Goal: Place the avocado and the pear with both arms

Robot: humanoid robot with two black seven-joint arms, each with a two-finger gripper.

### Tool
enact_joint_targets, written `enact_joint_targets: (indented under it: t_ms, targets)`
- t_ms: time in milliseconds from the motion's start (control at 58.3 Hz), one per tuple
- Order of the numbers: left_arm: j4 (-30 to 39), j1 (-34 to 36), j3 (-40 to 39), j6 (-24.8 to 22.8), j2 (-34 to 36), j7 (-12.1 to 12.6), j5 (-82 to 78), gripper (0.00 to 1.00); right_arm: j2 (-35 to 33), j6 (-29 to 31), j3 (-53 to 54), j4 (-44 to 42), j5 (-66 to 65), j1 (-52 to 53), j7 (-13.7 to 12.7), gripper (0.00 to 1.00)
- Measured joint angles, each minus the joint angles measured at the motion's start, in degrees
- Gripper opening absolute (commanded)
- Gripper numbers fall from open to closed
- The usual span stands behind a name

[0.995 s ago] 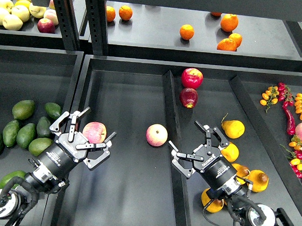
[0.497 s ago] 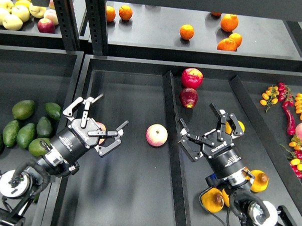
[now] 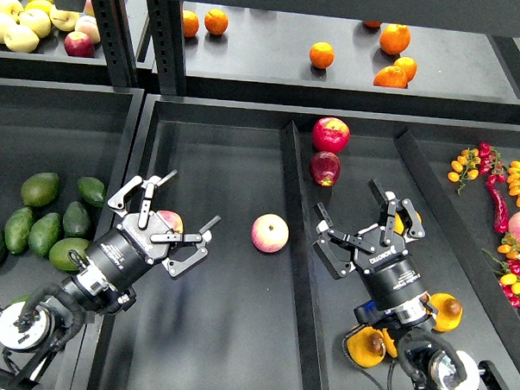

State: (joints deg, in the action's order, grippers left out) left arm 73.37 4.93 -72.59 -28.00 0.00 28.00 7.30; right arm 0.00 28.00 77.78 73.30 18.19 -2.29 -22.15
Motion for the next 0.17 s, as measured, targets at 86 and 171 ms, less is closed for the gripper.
enact_joint_targets:
  t_ms: [86,171]
  targets:
    - [0.0,0.0,0.1,0.0,0.0,0.0,0.0,0.99,0.0,0.0,0.0,0.1,0.0,-0.1,0.0,0.99]
    - [0.0,0.0,0.2,0.0,0.0,0.0,0.0,0.99,0.0,0.0,0.0,0.1,0.0,-0.2,0.0,0.99]
